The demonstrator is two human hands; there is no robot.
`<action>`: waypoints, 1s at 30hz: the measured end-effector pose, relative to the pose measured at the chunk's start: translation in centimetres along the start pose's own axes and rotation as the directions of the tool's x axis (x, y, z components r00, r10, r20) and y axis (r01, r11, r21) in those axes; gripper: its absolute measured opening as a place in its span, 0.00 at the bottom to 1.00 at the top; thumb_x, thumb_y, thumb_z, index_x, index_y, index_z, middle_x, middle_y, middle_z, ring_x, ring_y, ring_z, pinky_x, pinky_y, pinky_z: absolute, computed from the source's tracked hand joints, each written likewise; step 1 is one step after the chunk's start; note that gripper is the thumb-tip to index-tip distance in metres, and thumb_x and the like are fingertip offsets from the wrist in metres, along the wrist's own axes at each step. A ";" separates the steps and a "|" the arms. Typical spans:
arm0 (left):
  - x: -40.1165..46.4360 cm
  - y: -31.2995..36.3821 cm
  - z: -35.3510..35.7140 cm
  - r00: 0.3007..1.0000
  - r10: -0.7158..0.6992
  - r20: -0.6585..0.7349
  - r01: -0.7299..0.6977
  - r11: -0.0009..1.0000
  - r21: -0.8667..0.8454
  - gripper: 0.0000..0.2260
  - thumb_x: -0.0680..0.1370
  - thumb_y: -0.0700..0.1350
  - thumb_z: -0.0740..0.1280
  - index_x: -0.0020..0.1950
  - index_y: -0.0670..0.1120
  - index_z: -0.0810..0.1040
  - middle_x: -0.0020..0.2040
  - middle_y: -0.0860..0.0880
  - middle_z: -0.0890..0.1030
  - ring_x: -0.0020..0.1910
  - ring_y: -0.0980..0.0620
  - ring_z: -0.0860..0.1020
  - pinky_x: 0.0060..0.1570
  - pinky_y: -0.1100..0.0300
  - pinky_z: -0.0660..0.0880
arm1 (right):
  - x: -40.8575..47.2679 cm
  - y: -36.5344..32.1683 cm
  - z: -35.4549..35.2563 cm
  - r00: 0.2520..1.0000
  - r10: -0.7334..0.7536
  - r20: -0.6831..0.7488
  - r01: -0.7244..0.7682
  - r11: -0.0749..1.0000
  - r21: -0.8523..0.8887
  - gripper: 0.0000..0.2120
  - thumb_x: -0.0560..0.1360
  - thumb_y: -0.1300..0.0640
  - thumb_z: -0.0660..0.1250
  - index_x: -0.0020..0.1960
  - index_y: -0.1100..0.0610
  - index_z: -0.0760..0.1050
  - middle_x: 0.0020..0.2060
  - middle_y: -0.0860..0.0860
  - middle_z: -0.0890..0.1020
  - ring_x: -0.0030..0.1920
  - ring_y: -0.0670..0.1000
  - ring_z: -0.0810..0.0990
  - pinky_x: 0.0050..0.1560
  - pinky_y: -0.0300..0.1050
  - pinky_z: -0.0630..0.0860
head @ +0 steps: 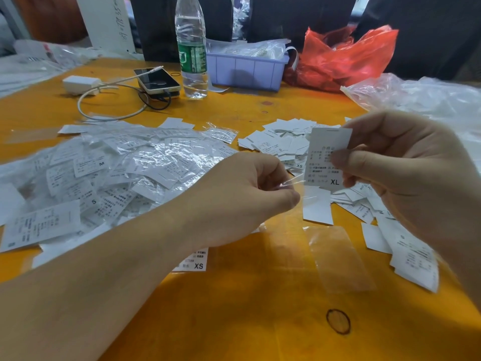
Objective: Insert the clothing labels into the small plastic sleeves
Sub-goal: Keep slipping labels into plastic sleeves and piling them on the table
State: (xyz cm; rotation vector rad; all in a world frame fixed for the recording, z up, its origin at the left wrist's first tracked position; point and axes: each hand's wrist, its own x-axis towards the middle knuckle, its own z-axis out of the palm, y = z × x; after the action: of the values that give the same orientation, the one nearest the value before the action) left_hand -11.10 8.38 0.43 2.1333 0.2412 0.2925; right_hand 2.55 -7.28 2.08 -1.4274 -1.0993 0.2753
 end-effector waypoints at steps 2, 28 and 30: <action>-0.1 0.0 0.0 1.000 0.007 0.012 -0.006 1.000 -0.002 0.05 0.76 0.49 0.71 0.42 0.48 0.80 0.40 0.45 0.81 0.41 0.44 0.80 0.47 0.43 0.79 | 0.0 0.1 0.1 1.000 0.011 0.000 -0.011 1.000 -0.023 0.07 0.65 0.58 0.73 0.42 0.49 0.82 0.41 0.52 0.86 0.35 0.51 0.82 0.35 0.41 0.77; 0.0 -0.3 0.0 0.995 0.060 0.079 -0.059 0.998 -0.023 0.06 0.76 0.51 0.69 0.42 0.50 0.80 0.39 0.50 0.82 0.40 0.50 0.81 0.47 0.44 0.80 | 0.0 0.3 0.2 0.999 0.051 -0.006 -0.051 0.998 -0.025 0.06 0.68 0.61 0.69 0.39 0.50 0.81 0.41 0.53 0.86 0.36 0.51 0.82 0.36 0.40 0.78; 0.0 -0.3 0.0 0.995 0.060 0.081 -0.058 0.998 -0.021 0.06 0.77 0.50 0.69 0.42 0.50 0.80 0.40 0.49 0.82 0.40 0.49 0.81 0.47 0.43 0.79 | 0.0 0.3 0.3 0.998 0.054 -0.012 -0.054 0.998 -0.026 0.05 0.68 0.60 0.70 0.38 0.51 0.81 0.41 0.54 0.86 0.37 0.53 0.82 0.36 0.40 0.78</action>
State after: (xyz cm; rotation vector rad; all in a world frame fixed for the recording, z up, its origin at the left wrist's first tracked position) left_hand -11.12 8.58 0.20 2.1318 0.1281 0.2406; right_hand 2.44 -6.99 1.76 -1.4818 -1.0600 0.2917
